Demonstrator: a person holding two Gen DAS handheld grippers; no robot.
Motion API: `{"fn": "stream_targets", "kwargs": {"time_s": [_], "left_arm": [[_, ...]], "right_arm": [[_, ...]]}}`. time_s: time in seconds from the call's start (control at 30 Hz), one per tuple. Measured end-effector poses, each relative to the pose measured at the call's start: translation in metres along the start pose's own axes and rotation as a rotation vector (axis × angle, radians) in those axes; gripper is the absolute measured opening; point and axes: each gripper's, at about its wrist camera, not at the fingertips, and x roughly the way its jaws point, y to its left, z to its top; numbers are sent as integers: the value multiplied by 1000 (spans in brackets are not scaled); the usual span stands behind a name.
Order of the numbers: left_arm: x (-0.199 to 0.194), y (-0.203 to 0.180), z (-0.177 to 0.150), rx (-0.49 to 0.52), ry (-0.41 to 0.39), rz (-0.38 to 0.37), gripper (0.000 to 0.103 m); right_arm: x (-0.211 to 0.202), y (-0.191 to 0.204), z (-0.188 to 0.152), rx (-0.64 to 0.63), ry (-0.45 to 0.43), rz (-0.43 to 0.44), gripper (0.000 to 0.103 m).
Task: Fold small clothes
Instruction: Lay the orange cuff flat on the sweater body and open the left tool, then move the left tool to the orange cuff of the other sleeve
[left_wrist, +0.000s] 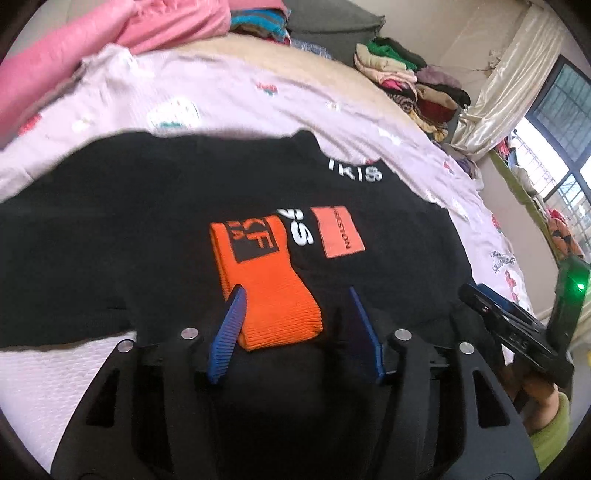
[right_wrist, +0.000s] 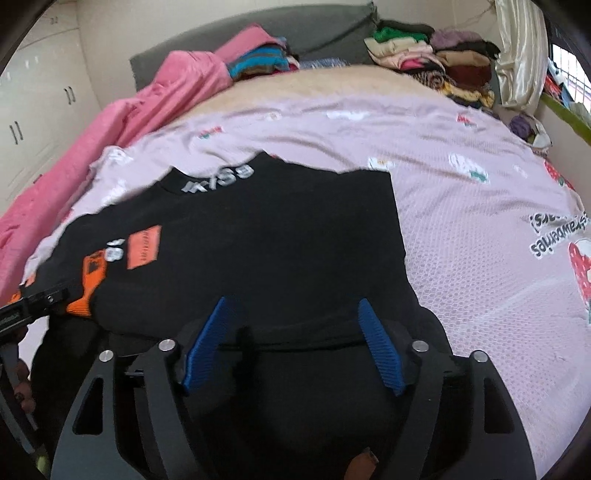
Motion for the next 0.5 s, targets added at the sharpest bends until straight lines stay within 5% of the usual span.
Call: {"fn": "stream_targets", "kwargs": {"time_s": [0.23, 0.5], "left_arm": [[-34, 10, -6, -49, -86, 64, 90], [-60, 21, -13, -79, -132, 136, 93]], "right_arm": [[-29, 19, -2, -13, -64, 51, 97], [-50, 51, 0, -65, -99, 80, 99]]}}
